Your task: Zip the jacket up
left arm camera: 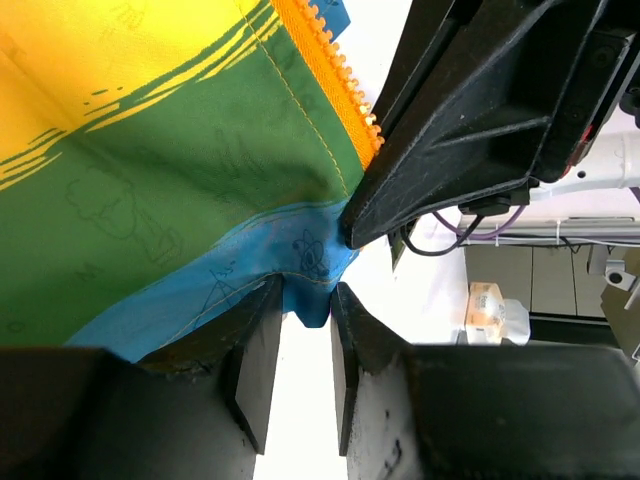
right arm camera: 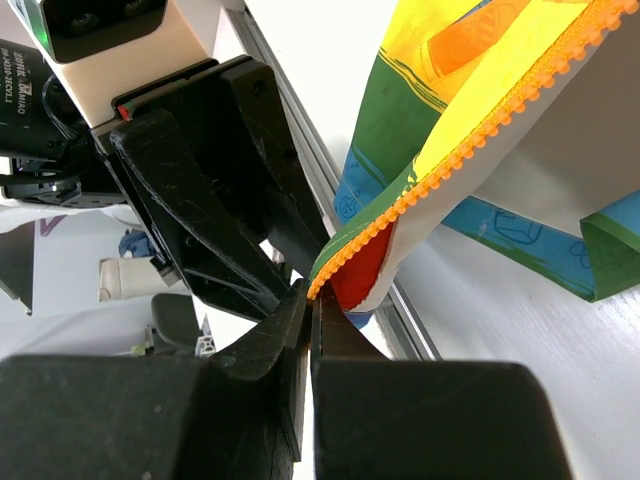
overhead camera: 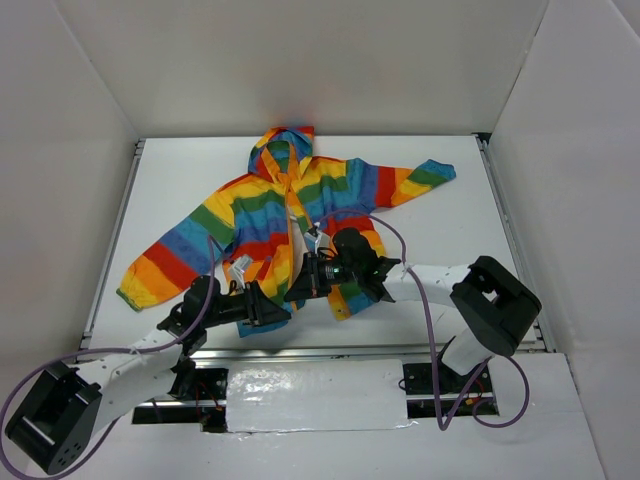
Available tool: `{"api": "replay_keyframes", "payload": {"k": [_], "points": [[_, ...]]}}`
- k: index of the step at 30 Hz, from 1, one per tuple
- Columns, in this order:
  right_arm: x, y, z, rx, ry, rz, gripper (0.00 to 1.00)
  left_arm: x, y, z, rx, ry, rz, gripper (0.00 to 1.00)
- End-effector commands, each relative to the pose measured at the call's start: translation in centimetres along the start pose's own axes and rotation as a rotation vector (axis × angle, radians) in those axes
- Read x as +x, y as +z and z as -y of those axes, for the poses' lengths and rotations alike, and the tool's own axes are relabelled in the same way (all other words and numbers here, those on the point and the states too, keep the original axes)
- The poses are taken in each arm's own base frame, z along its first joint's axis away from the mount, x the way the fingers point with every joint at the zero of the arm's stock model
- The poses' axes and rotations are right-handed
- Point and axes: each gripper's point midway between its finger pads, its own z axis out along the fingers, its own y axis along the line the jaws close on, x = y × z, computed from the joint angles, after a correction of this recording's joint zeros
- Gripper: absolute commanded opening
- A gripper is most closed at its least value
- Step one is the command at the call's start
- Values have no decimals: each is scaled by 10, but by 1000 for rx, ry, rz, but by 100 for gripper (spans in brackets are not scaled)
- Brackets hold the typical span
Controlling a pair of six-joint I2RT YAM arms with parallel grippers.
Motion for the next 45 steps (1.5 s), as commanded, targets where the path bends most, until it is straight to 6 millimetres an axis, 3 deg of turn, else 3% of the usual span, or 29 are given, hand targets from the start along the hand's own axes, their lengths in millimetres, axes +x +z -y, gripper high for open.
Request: {"api": "replay_keyframes", "payload": {"k": [1,9,23,29,32,40,41,42,45], "points": [[-18,-5,-23,-44,-65,45,0,-11,3,10,41,75,43,38],[-15,-4,-17,-31,-65,38,0,-18,3,18,56,94,58,53],[-10,-3,-14,-36,-54,24,0,-22,3,23,83,98,81,48],[-11,-3,-13,-29,-51,25,0,-21,4,24,96,97,76,37],[-11,-2,-12,-26,-49,22,0,-20,4,24,95,101,74,25],[-13,2,-7,6,-24,13,0,-20,3,23,89,108,72,12],[-13,2,-7,4,-20,8,1,-20,3,23,87,106,71,6],[-11,2,-7,5,-17,4,14,-20,4,24,89,106,69,3],[-11,0,-9,3,-21,6,35,-20,6,21,73,91,66,0]]}}
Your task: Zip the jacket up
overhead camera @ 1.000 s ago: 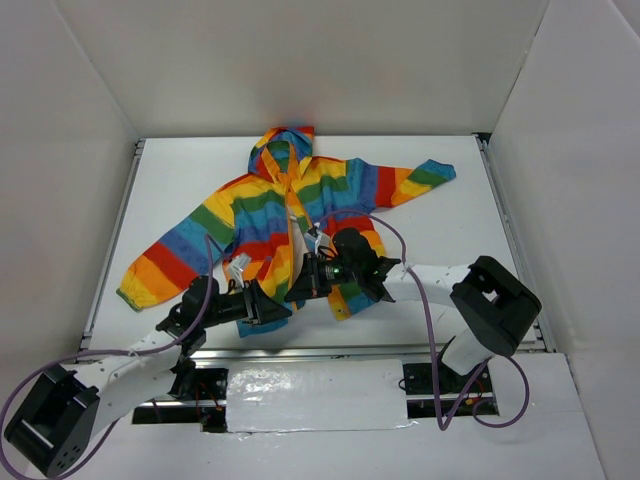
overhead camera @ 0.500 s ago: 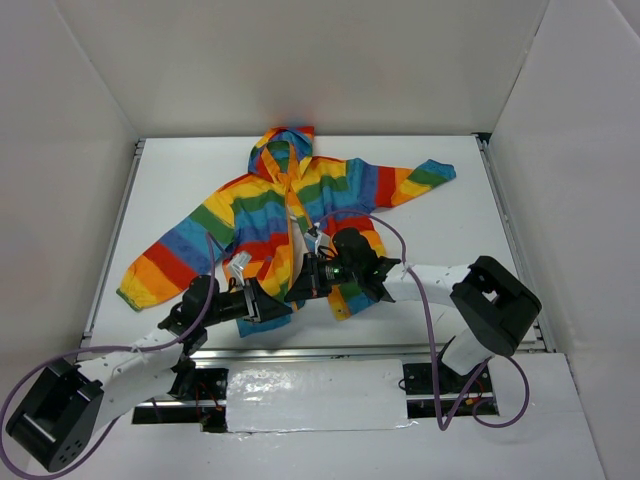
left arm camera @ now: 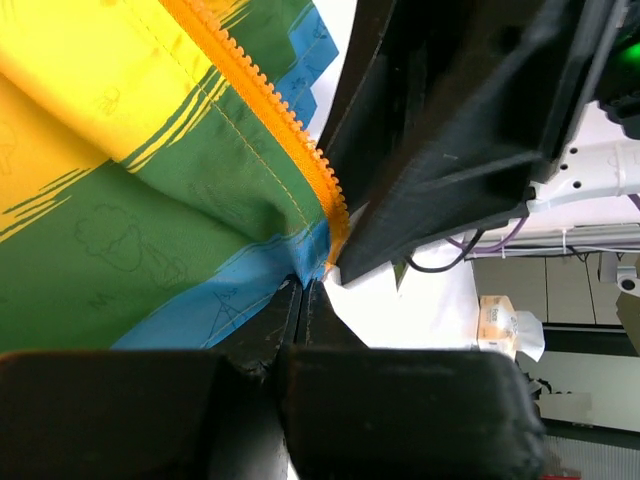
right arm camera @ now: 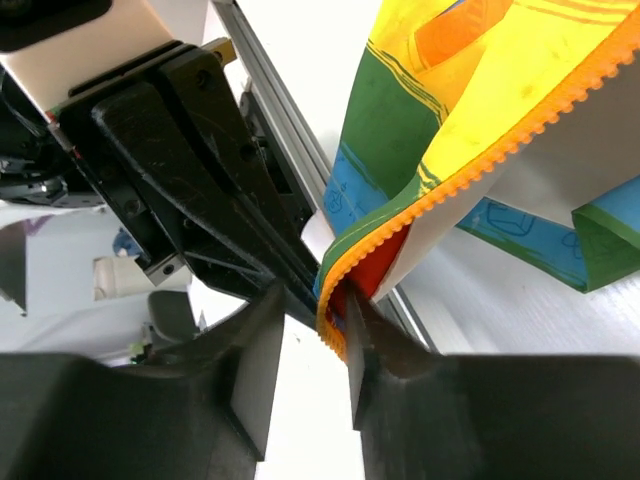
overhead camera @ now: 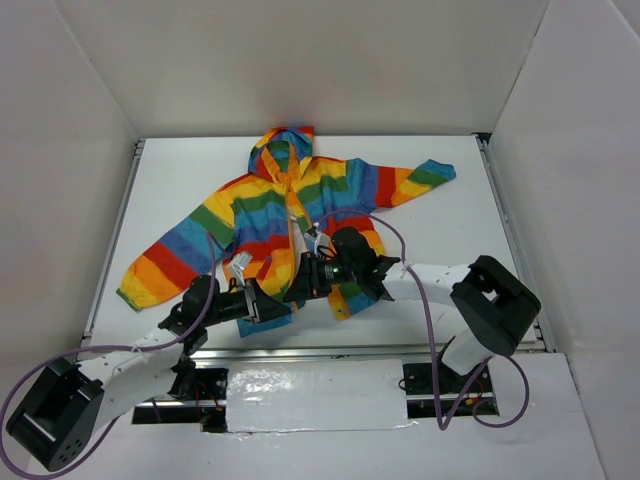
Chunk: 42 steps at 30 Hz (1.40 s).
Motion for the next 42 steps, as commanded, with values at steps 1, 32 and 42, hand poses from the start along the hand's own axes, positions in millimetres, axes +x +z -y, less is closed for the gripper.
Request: {"api": "replay_keyframes", "payload": {"k": [1,32,42], "points": [[-14,-3,-15,-21,-36,27,39,-10,4,12,36,28,17,0],[15,-143,142,1259,-116,-9,60,-29,-43,-29,-450,86,55,0],[34,-125,155,1222,-110,-128,57,-24,-37,-30,-420,99,23,0]]}}
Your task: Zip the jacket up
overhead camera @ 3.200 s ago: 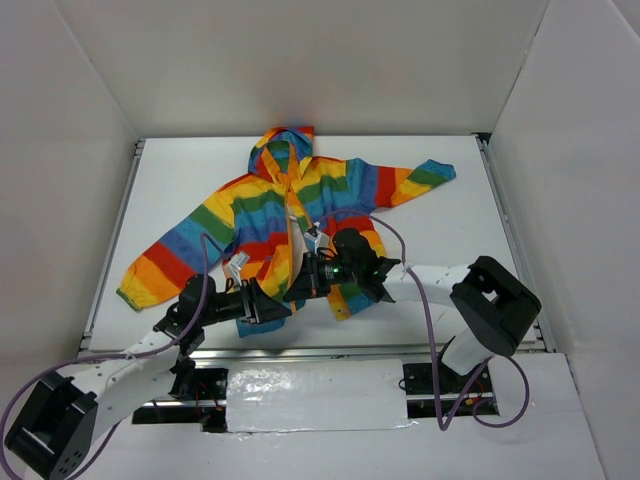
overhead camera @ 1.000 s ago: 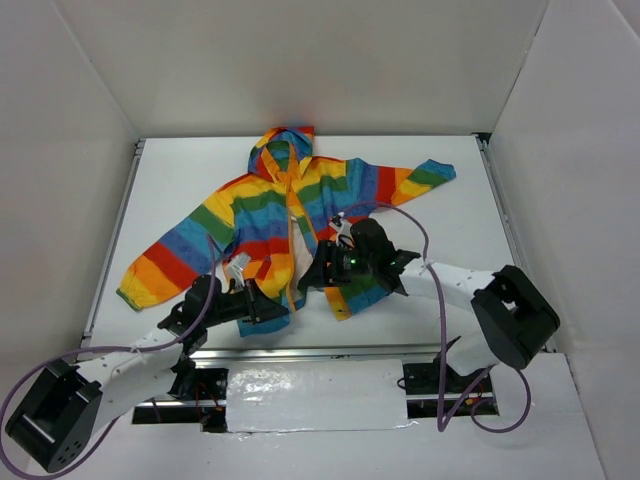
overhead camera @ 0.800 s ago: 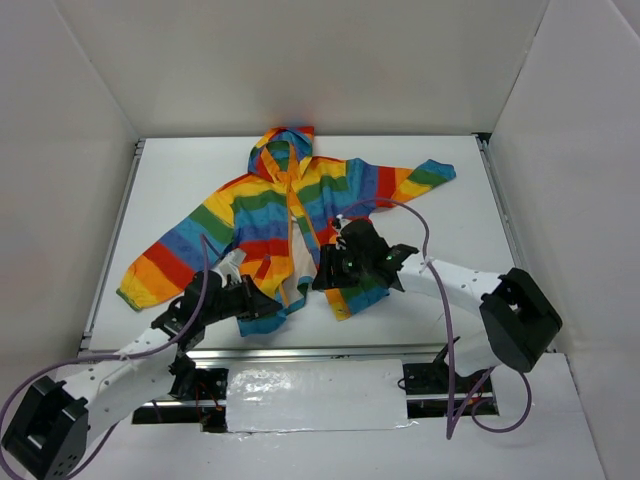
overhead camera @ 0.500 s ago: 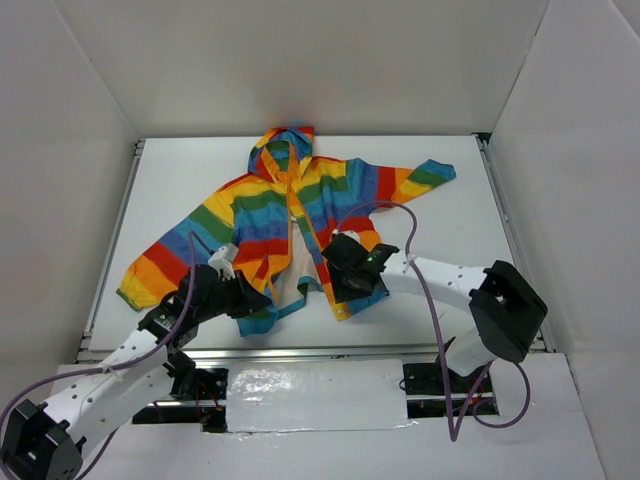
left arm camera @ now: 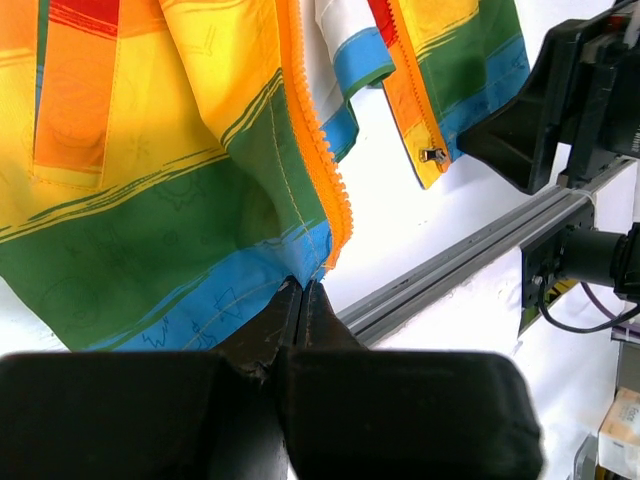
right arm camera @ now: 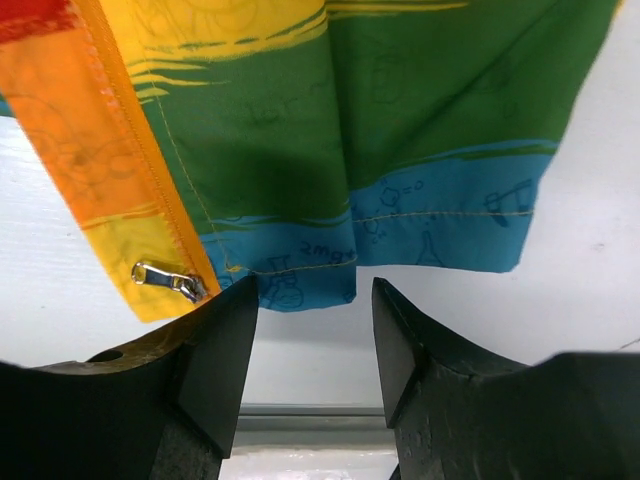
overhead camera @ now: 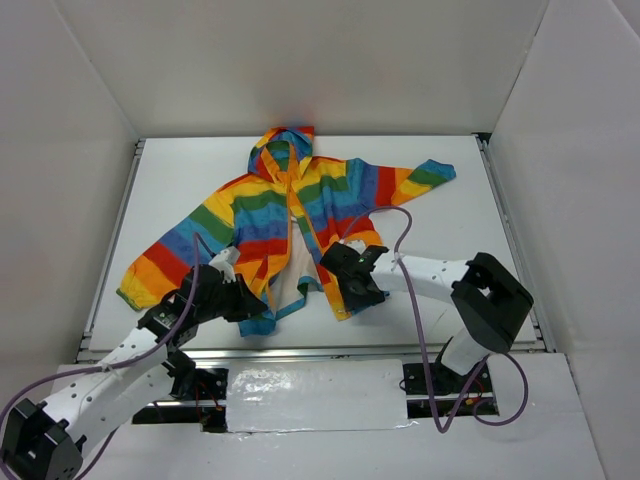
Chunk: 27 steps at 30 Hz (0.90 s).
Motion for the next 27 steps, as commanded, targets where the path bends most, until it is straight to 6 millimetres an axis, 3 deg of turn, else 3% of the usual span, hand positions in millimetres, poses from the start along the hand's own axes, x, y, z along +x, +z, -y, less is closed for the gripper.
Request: {"api": "replay_keyframes", "payload": {"k": [1,7,10,15,21,27], "points": [[-1,0,-10,-36,-28,-4,57,-6,1,9,39,43,9,0],[2,-13,-56,-310,-99,-20,54,-3,3,8,42,45,-1,0],[0,-22,-68,-400,-99,-6,55,-4,4,9,47,45,0,0],[-3,-12,-55,-293,-92,-6,61,-4,3,11,57,49,-3,0],[-8,-6,-46,-231,-65,20,59,-3,4,11,60,52,-4,0],[-15,-14,-30,-137,-56,42,60,-1,5,12,71,58,-16,0]]}}
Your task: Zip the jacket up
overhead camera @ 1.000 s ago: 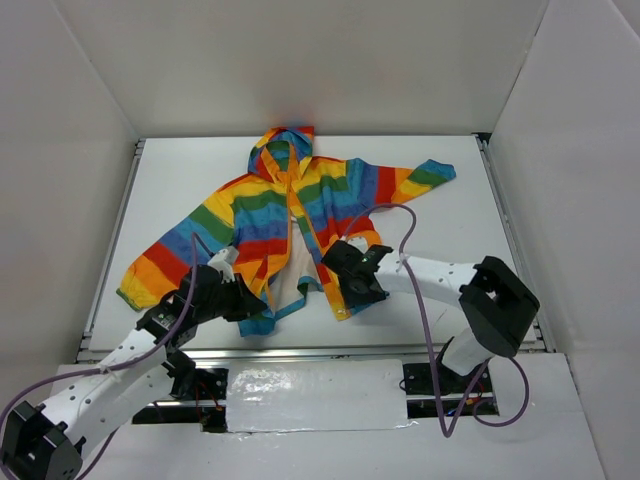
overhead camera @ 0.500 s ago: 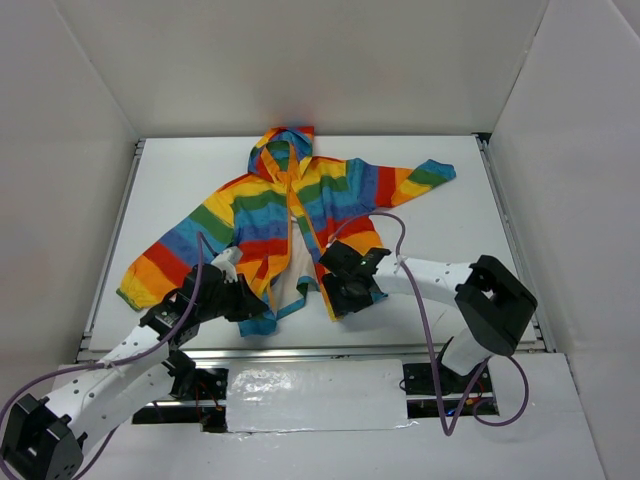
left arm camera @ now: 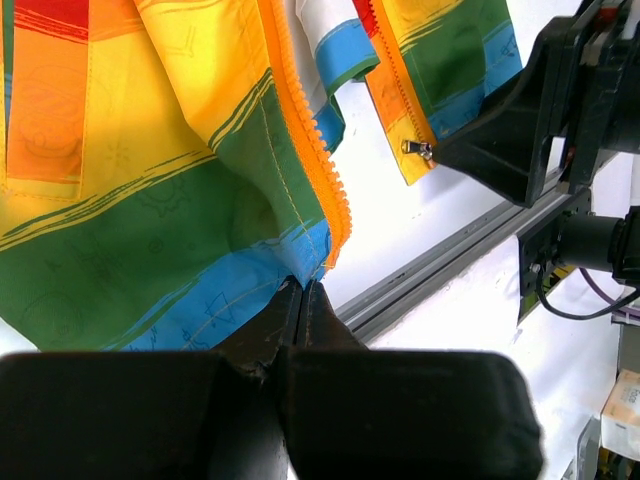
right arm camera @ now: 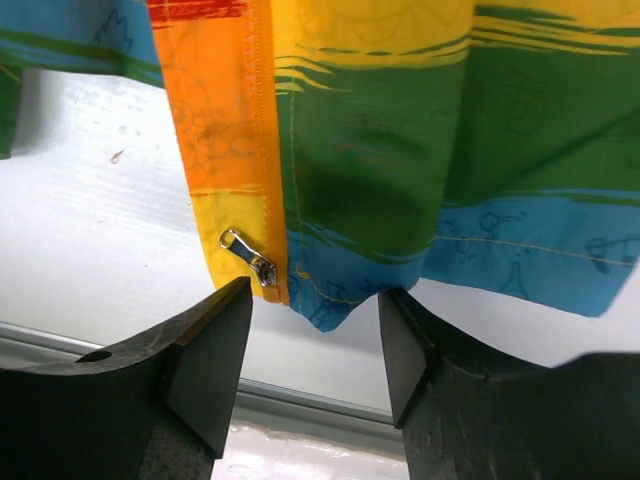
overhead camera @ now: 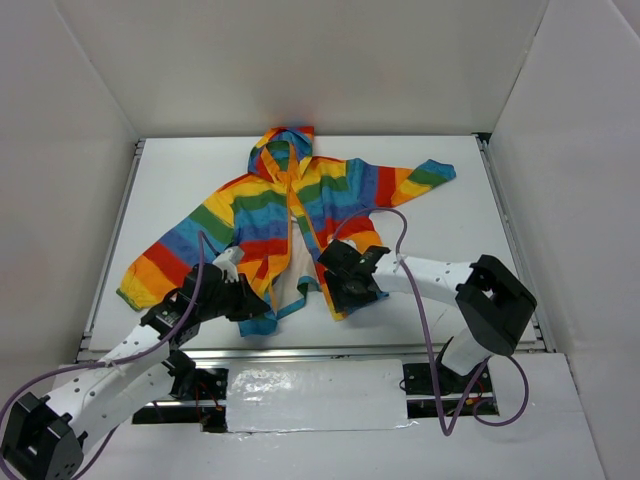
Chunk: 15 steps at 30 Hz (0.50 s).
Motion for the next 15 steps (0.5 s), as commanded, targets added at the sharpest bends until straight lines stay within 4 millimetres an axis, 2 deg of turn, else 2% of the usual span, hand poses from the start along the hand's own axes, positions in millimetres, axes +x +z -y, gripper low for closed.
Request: {"api": "replay_keyframes", "payload": {"k": [1,2,3,15], "points": [[-14,-12,8,70,5,50,61,-2,2,7,40,34,4,0],[-15,-14,9,76,8,55,69,-3,2,8,42,35,4,0],[-16,-16,12,90,8,64,70,-2,2,8,45,35,3,0],[-20,-15,-3,-7,-93,84,67,-1,5,12,69,38,-11,0]]}}
